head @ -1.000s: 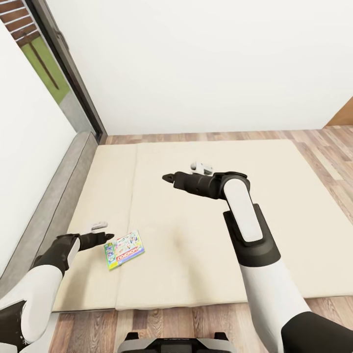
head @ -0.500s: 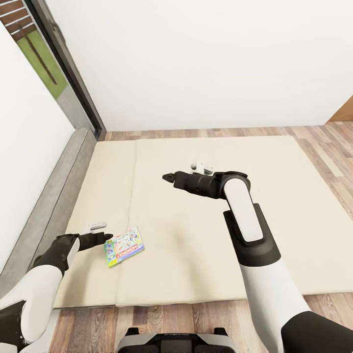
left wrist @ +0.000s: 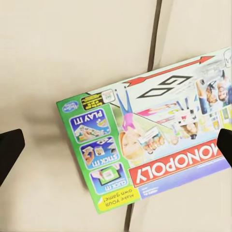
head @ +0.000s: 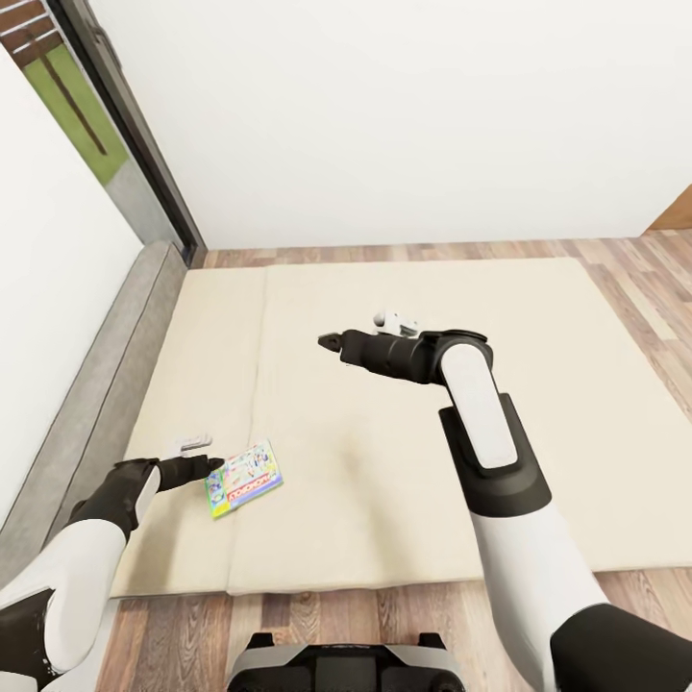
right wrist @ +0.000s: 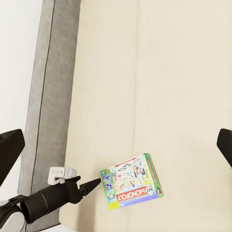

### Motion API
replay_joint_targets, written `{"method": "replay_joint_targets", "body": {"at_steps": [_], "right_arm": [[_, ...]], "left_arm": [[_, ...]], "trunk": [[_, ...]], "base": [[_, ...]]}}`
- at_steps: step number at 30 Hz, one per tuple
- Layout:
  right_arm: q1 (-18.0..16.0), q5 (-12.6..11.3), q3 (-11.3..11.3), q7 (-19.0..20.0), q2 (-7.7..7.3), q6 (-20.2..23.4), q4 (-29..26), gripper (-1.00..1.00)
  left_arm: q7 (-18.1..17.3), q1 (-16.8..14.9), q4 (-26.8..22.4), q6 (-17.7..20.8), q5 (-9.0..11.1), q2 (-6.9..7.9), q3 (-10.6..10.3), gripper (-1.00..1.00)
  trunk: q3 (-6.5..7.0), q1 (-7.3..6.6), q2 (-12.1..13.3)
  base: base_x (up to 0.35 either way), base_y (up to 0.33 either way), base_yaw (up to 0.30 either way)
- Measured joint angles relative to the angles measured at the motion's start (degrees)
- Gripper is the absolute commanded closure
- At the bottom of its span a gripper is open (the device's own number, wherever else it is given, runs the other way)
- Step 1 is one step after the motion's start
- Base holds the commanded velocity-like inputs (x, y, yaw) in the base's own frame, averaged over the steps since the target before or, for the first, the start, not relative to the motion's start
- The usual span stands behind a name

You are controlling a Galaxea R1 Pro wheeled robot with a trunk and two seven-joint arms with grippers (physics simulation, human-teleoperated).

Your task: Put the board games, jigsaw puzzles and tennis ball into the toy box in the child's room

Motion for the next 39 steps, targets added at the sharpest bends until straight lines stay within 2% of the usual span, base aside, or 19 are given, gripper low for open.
{"method": "replay_joint_targets", "body": {"at_steps": [3, 8, 10, 13, 16, 31, 33, 35, 39], "right_arm": [[-1.9, -1.8, -0.1, 0.1, 0.0, 0.0, 0.0, -1.0], [-3.8, -10.2, -0.1, -0.2, 0.0, 0.0, -0.1, -1.0], [-4.0, -12.0, -0.2, -0.3, 0.0, 0.0, -0.1, -1.0], [-4.1, -13.2, -0.3, -0.3, 0.0, 0.0, -0.1, -1.0], [-3.8, -14.0, -0.3, -0.3, 0.0, 0.0, -0.1, -1.0], [-4.1, -14.2, -0.3, -0.3, 0.0, 0.0, 0.0, -1.0], [-4.1, -14.2, -0.3, -0.3, 0.0, 0.0, 0.0, -1.0], [-4.1, -14.2, -0.3, -0.3, 0.0, 0.0, 0.0, -1.0], [-4.0, -14.2, -0.3, -0.3, 0.0, 0.0, 0.0, -1.0]], "left_arm": [[0.0, 0.0, 0.0, -0.1, 0.0, -0.3, 0.0, -1.0], [0.0, 0.0, 0.0, -0.2, 0.0, -0.56, 0.0, -1.0], [0.0, 0.0, 0.0, -0.2, 0.0, -0.6, 0.0, -1.0], [0.0, 0.0, 0.0, -0.2, 0.0, -0.63, -0.1, -1.0], [0.0, 0.0, 0.0, -0.2, 0.0, -0.69, 0.0, -1.0], [-1.3, 0.0, 0.0, 0.1, 0.2, -0.1, 0.3, -1.0], [-2.5, 0.0, 0.0, 0.3, 0.4, 0.04, 0.3, -1.0], [-5.2, 0.0, 0.0, 0.5, 0.7, 0.35, 0.3, -1.0], [-11.1, -0.1, 0.0, 1.5, 1.3, 1.88, 0.3, -1.0]], "trunk": [[-0.28, 0.0, 0.0], [-0.75, 0.0, 0.0], [-0.94, 0.0, 0.0], [-1.22, 0.0, 0.0], [-1.5, 0.0, 0.0], [-2.91, 0.0, 0.0], [-3.1, 0.0, 0.0], [-3.29, 0.0, 0.0], [-3.66, 0.0, 0.0]], "base": [[0.0, 0.0, 0.0], [0.0, 0.0, 0.0], [0.0, 0.0, 0.0], [0.0, 0.0, 0.0], [0.0, 0.0, 0.0], [0.0, 0.0, 0.0], [0.0, 0.0, 0.0], [0.0, 0.0, 0.0], [0.0, 0.0, 0.0]]}}
